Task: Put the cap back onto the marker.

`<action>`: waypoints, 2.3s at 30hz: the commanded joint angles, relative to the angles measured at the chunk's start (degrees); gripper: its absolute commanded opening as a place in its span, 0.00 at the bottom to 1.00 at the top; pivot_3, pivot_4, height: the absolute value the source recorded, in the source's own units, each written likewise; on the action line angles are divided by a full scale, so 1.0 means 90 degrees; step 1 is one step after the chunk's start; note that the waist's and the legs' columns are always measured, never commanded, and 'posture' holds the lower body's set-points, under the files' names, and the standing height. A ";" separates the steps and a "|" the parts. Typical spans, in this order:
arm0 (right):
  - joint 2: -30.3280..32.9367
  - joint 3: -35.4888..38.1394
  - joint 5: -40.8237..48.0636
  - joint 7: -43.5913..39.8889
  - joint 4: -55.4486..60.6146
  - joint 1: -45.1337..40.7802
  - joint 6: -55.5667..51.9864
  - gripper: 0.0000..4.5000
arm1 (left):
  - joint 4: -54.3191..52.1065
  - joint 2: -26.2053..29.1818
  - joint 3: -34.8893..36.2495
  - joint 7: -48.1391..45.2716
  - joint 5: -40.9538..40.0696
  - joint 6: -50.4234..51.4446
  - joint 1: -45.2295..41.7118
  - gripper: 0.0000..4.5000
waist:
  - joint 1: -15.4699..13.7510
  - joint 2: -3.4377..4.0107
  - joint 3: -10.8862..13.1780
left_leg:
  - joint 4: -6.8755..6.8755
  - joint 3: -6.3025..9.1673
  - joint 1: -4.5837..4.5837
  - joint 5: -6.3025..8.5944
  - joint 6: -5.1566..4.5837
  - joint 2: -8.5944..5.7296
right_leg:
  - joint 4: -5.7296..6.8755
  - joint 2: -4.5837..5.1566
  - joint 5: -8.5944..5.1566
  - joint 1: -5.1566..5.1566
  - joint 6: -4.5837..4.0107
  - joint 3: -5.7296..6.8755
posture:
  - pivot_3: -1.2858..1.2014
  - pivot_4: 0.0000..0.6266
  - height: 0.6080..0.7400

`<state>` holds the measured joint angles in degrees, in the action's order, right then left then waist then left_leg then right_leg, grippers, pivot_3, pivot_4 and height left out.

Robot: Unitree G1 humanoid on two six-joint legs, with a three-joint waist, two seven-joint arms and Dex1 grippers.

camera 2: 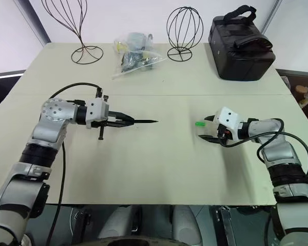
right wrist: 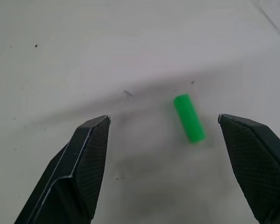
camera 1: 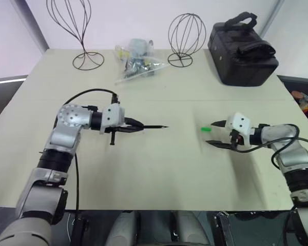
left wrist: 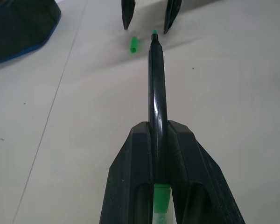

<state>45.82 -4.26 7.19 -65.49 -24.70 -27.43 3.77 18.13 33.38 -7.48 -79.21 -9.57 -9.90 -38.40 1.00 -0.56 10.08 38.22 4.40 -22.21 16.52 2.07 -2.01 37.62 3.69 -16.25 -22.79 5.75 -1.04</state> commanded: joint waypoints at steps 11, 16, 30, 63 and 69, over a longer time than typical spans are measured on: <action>-0.0306 -0.0068 -0.0283 -0.0166 -0.0967 -0.0715 0.0685 0.85 | -0.1172 0.0491 0.0247 0.0324 -0.0439 0.0705 0.0532 0.02 | -0.0008 0.0002 0.0001 | 0.0000 -0.0001 0.0000 0.0000 0.0001 0.0000 | 0.0001 0.0002 0.0000 -0.0001 0.0000 -0.0003 | 0.52 0.24 1.00; -0.0403 -0.0089 -0.0357 -0.0136 -0.1451 -0.0900 0.0890 0.85 | -0.1291 0.0548 0.0224 0.0434 -0.0460 0.0851 0.0531 0.02 | 0.0000 0.0002 0.0001 | 0.0000 -0.0003 0.0000 0.0000 0.0001 0.0000 | 0.0001 0.0002 0.0000 -0.0001 0.0000 -0.0003 | 0.52 0.24 1.00; -0.0484 -0.0114 -0.0595 -0.0038 -0.2560 -0.1180 0.1412 0.31 | -0.1518 0.0617 0.0233 0.0606 -0.0524 0.0915 0.0694 0.00 | -0.0004 0.0003 0.0000 | 0.0001 -0.0004 0.0002 -0.0001 0.0002 -0.0001 | 0.0001 0.0004 0.0001 0.0002 -0.0001 -0.0004 | 0.52 0.24 1.00; 0.0406 0.0460 -0.1587 0.1761 0.4429 0.0862 -0.0991 0.00 | 0.2766 -0.0758 -0.0472 0.1035 0.0933 -0.3531 -0.1459 0.00 | -0.0035 0.0007 0.0001 | 0.0002 -0.0007 -0.0016 -0.0002 0.0003 -0.0015 | 0.0007 0.0000 0.0000 -0.0021 -0.0001 -0.0003 | 0.52 0.24 1.00; 0.0456 0.0342 -0.2224 0.2082 0.5229 0.1075 -0.1740 0.00 | 0.3741 -0.1027 -0.0602 0.1368 0.1295 -0.4413 -0.1860 0.00 | -0.0036 0.0006 0.0002 | 0.0002 -0.0009 -0.0023 -0.0002 0.0003 -0.0017 | 0.0009 0.0000 0.0000 -0.0029 -0.0001 -0.0003 | 0.52 0.24 1.00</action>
<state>48.96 -1.81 -11.04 -47.90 19.58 -17.66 -10.73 50.97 24.19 -12.77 -68.19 1.43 -47.35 -53.38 0.68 -0.51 10.10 38.23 4.32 -22.42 16.51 2.10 -2.17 37.71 3.69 -16.25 -23.06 5.75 -1.07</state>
